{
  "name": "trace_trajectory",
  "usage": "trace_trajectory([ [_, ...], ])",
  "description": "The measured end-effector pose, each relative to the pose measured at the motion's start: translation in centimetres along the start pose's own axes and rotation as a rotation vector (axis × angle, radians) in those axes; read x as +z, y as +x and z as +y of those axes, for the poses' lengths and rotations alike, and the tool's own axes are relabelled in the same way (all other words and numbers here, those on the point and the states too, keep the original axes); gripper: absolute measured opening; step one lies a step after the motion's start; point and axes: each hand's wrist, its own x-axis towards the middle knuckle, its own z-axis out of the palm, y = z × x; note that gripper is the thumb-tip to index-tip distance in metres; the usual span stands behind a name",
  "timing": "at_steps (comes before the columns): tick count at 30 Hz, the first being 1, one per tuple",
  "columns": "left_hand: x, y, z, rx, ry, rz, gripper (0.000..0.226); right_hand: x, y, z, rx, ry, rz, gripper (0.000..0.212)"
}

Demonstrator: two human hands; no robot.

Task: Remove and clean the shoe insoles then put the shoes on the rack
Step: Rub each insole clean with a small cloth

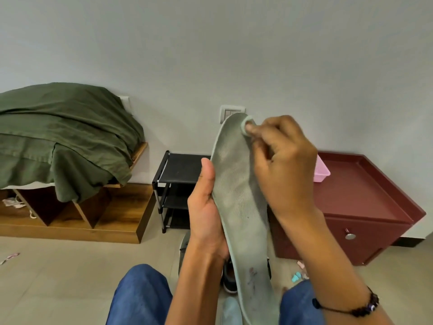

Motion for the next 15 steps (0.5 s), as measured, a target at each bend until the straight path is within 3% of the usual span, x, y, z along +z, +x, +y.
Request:
trace_trajectory([
  [5, 0.1, 0.0, 0.4, -0.013, 0.013, 0.011, 0.053, 0.6, 0.1, -0.7, 0.062, 0.003, 0.026, 0.009],
  [11, -0.9, 0.3, 0.6, 0.020, -0.070, 0.033, 0.049, 0.3, -2.7, -3.8, -0.018, 0.216, -0.248, 0.020],
  [15, 0.0, 0.2, 0.5, 0.025, -0.051, 0.028, 0.053, -0.7, -0.4, -2.3, 0.025, 0.232, -0.140, 0.016],
])
